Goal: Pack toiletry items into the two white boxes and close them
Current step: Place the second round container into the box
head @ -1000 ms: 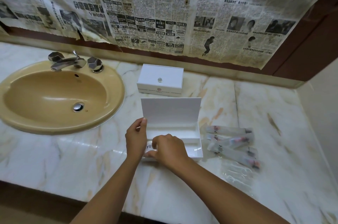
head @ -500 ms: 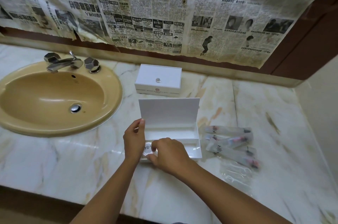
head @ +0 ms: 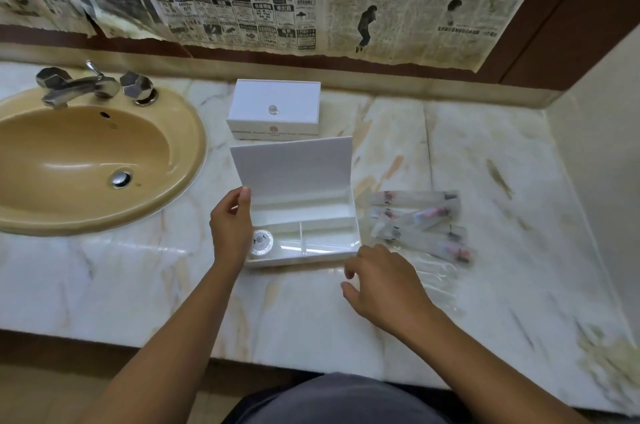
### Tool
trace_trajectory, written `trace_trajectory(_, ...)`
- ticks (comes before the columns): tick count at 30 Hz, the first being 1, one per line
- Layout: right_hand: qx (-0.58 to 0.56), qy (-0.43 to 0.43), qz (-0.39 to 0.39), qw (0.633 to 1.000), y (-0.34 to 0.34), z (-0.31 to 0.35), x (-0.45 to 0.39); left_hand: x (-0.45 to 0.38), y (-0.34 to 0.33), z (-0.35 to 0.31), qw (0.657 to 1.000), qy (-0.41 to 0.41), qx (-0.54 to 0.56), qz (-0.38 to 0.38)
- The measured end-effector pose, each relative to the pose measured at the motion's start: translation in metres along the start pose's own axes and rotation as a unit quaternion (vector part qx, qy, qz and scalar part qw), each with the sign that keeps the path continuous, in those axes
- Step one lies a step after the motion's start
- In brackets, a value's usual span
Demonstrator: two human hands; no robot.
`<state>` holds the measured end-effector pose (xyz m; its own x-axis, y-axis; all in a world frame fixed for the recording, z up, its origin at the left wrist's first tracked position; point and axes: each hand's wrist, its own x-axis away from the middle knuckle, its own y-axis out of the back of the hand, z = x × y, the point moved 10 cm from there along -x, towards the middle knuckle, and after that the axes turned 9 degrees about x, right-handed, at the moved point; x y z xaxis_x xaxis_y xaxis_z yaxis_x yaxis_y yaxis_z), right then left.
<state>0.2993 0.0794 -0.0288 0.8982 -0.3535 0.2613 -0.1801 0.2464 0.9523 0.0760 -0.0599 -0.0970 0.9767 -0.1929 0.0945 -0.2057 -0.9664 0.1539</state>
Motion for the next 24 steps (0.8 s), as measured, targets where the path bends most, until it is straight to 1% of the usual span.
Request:
trace_trajectory(5, 0.076, -0.017, 0.098, 0.992, -0.041, -0.028, 0.014, 0.001, -0.002, 0.0, 1.0, -0.002, 0.0, -0.003)
trace_trajectory(8, 0.1, -0.021, 0.12, 0.987, -0.055, -0.038, 0.019, 0.002, -0.003, -0.001, 1.0, -0.004, -0.001, -0.002)
trace_trajectory(16, 0.078, -0.012, 0.103, 0.992, -0.064, -0.038, 0.017, 0.001, -0.001, 0.001, 1.0, 0.002, 0.002, -0.003)
trace_trajectory(24, 0.051, 0.006, 0.071, 0.996, -0.057, -0.027, 0.001, 0.002, -0.001, 0.001, 1.0, 0.006, 0.008, -0.004)
